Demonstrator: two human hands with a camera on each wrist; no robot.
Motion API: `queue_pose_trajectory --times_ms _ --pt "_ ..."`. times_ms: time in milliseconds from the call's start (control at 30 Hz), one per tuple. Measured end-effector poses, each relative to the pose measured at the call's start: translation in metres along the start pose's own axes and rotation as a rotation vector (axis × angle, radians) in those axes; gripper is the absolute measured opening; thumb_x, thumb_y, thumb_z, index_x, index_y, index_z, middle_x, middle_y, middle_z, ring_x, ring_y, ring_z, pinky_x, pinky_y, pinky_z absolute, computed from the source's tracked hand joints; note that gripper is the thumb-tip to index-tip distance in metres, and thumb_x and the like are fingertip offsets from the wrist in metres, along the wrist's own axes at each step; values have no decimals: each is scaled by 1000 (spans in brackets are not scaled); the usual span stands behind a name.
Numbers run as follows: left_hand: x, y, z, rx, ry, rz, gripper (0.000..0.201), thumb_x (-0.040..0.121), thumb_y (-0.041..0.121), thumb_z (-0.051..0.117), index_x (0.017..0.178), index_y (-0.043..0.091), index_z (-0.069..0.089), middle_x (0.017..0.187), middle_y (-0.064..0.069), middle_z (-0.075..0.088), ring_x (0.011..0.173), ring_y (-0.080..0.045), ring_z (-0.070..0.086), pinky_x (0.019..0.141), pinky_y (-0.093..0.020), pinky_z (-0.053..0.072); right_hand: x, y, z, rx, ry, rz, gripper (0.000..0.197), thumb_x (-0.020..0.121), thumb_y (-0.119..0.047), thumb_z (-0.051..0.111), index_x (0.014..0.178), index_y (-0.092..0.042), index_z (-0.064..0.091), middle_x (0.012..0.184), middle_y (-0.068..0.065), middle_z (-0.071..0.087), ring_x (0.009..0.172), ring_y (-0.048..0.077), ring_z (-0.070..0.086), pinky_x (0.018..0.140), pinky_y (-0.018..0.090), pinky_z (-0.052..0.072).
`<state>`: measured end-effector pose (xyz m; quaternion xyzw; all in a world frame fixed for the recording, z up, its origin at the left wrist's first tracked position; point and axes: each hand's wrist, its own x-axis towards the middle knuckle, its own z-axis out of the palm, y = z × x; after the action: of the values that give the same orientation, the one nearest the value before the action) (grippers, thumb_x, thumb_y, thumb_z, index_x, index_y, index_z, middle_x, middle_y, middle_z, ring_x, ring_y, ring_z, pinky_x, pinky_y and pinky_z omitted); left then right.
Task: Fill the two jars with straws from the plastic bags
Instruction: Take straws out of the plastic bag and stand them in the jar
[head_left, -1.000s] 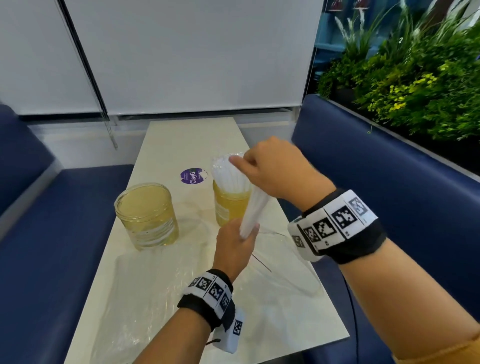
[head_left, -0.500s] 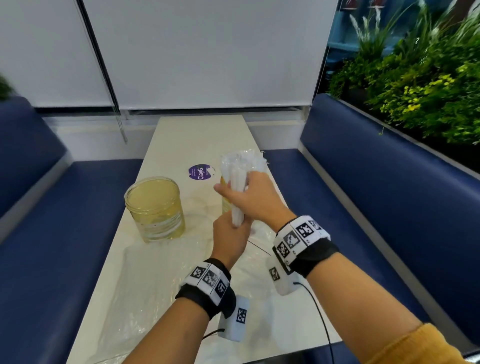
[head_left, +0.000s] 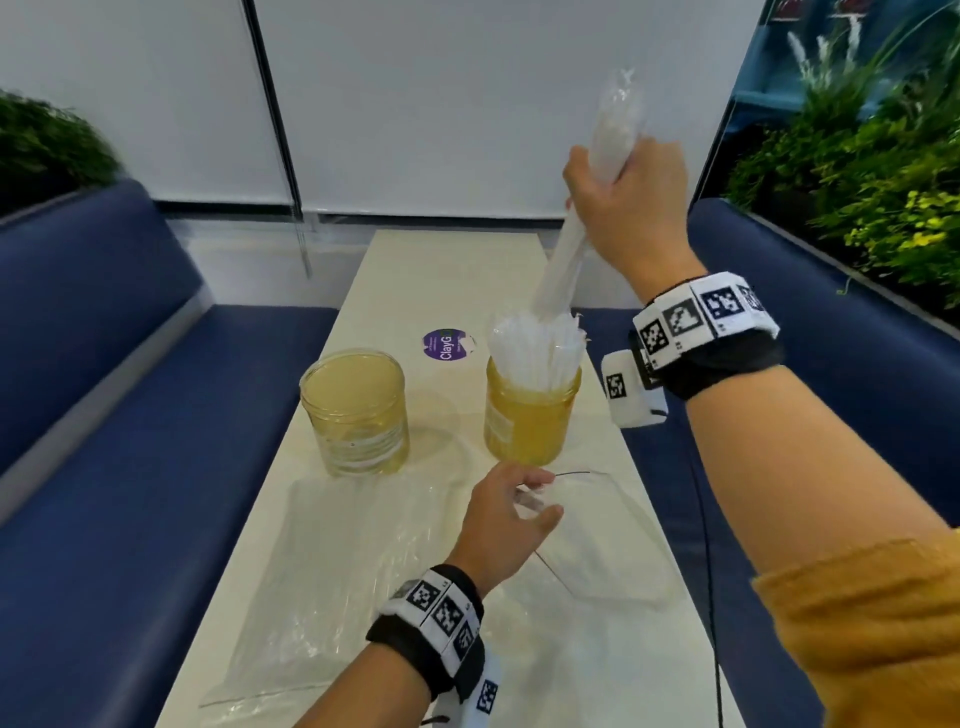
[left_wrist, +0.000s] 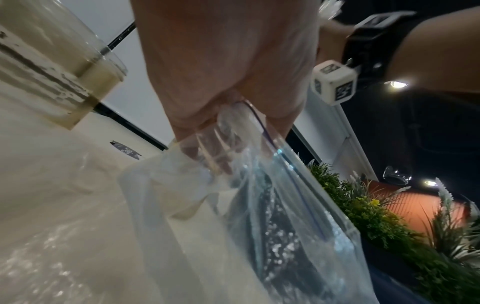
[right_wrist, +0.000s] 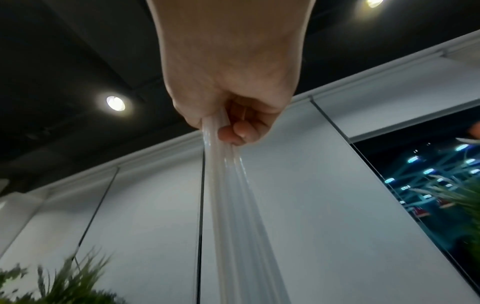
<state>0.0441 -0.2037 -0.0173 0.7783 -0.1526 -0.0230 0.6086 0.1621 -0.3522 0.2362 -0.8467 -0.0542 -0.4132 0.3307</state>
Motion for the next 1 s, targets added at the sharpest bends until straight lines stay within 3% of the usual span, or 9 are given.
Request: queue_pose_trajectory --times_ms 100,233,367,567,700,767,867,933,1000 --pt "3 5 2 18 -15 19 28 81 21 80 107 21 71 107 5 62 87 -11 70 84 -24 56 1 19 26 -112 -58 11 50 88 -46 49 71 -3 66 63 8 67 58 25 65 53 30 46" --pt "5 9 2 63 -19 36 30 83 16 80 112 15 71 107 3 62 87 -1 66 77 -5 46 -15 46 62 -118 -224 105 40 86 -37 57 73 -2 67 68 11 70 63 26 67 57 34 54" --pt "6 7 0 71 -9 53 29 83 10 80 111 9 72 107 -1 62 87 14 60 77 -2 44 -36 70 83 -207 -358 188 36 87 -36 63 65 -10 51 64 5 55 61 24 56 49 25 38" --pt "7 3 -2 57 0 16 28 84 8 79 111 8 72 105 1 62 83 15 60 70 -3 43 -64 100 92 -268 -607 379 42 85 -43 65 93 -2 59 67 9 71 55 21 68 65 33 61" --pt "8 2 0 58 11 -18 28 83 13 80 110 15 73 107 3 65 85 10 63 69 -4 44 -64 98 87 -367 -502 322 60 73 -58 79 101 -9 59 92 7 68 83 25 66 72 36 57" --pt "8 3 1 63 20 -21 28 83 15 80 110 16 73 106 4 65 86 11 62 70 -4 44 -61 95 83 -284 -343 233 71 67 -51 86 121 -19 53 108 4 67 97 24 63 77 37 52" --pt "9 4 1 65 24 -14 28 83 15 80 110 15 73 105 5 64 87 9 62 71 -4 43 -58 92 80 -141 -182 109 88 62 -37 92 131 -29 38 121 2 63 103 20 62 82 38 53" --pt "8 5 1 69 36 -9 27 83 14 80 109 14 73 104 5 65 89 6 63 73 -4 44 -60 95 81 -137 -200 33 75 70 -33 88 130 -28 43 118 0 61 98 14 59 81 33 51" --pt "8 4 1 69 43 -8 27 83 15 81 109 15 74 104 4 65 91 0 64 74 -6 45 -67 97 83 -239 -261 -26 33 88 -37 72 114 -21 61 105 -1 64 90 13 59 74 30 49"
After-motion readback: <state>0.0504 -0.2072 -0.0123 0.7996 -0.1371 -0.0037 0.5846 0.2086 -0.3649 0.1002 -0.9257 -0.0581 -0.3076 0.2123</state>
